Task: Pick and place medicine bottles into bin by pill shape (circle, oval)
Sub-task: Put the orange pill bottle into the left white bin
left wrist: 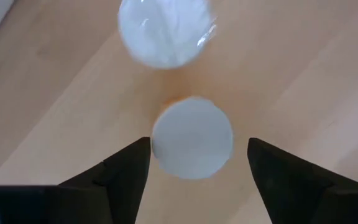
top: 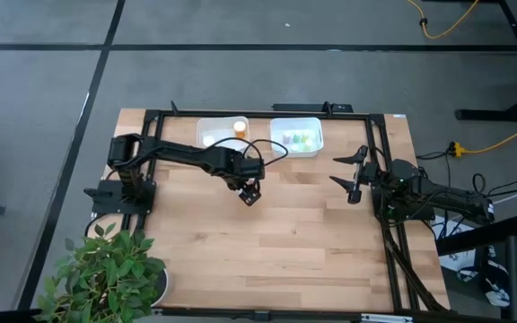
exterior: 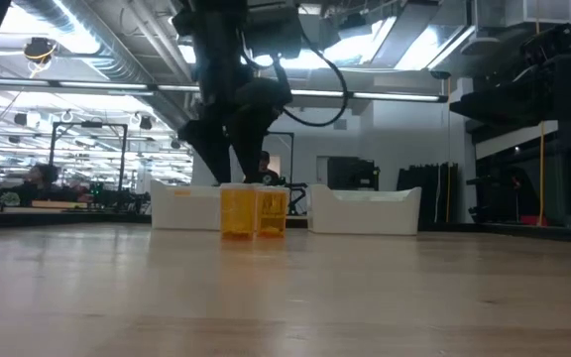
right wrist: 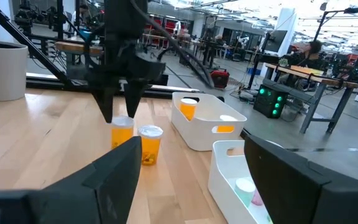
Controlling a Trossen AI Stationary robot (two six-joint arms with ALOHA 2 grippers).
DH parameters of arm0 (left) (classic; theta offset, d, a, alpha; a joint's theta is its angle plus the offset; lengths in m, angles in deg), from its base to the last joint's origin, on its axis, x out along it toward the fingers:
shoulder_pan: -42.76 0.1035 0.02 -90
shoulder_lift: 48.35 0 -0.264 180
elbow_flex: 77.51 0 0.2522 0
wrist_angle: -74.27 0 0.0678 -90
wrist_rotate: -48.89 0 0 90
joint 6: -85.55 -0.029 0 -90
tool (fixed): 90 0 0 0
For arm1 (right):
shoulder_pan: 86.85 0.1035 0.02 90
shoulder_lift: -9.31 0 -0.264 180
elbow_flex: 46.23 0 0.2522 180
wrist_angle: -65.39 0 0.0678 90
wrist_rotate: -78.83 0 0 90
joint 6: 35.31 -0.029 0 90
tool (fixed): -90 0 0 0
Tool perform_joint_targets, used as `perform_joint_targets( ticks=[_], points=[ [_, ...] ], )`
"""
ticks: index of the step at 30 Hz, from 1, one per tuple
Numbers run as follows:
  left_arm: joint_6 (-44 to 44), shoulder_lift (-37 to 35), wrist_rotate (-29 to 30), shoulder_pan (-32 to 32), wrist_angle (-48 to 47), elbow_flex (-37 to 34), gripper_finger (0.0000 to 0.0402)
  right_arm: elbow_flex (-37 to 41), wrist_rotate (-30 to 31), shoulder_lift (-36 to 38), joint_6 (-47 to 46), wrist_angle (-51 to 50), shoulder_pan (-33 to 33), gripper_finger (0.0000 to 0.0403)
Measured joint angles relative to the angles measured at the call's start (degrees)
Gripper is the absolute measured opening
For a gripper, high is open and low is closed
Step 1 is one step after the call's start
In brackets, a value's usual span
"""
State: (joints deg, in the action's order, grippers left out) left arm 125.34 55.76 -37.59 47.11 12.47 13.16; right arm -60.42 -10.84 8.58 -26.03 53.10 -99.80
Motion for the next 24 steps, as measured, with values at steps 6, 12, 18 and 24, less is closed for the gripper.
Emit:
perform_joint_targets(
  ticks=[6, 12, 18, 24],
  points=[
    [0.0, 0.62, 0.2, -0.26, 0.96, 0.11, 0.0261, 0.0, 0.01, 0.0, 0.0, 0.0, 0.0, 0.0286],
    [-0.03, 1.7, 0.4, -0.3, 1.74, 0.13, 0.0261, 0.0, 0.01, 0.0, 0.0, 0.0, 0.0, 0.0286],
    [-0.97, 2.68, 0.54, -0.3, 1.81, 0.0, 0.0261, 0.0, 0.01, 0.0, 0.0, 0.0, 0.0, 0.0286],
    [-0.98, 2.89, 2.13, -0.3, 2.11, 0.09, 0.0259, 0.0, 0.01, -0.09, 0.0, 0.04, 0.0, 0.0286]
  ],
)
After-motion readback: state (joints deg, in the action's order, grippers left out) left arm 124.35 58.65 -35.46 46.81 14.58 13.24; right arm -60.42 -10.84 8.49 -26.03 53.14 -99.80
